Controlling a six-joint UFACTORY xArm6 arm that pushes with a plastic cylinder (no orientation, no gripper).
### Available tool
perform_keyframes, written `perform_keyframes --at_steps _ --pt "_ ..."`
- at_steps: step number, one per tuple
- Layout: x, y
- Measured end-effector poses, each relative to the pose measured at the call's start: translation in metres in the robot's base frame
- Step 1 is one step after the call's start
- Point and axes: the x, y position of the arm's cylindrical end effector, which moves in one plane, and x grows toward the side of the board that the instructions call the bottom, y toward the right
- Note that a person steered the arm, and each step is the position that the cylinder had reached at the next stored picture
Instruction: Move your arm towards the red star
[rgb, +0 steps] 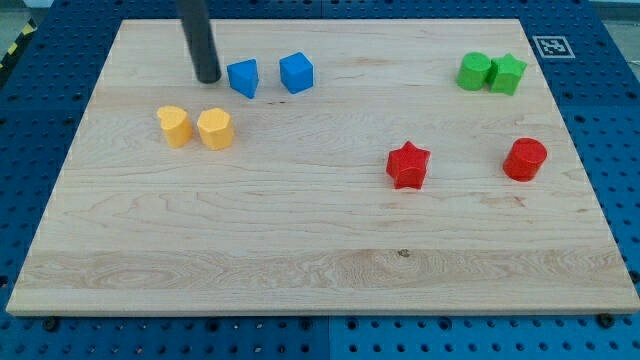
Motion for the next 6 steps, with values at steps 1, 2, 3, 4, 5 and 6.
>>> perform_keyframes --at_steps 1,2,3,4,5,6 --pt "0.017 0.019" --pt "0.017 0.074" --pt "0.02 0.099" --pt "0.055 0.102" --pt "0.074 0.128" --pt "0.094 0.141"
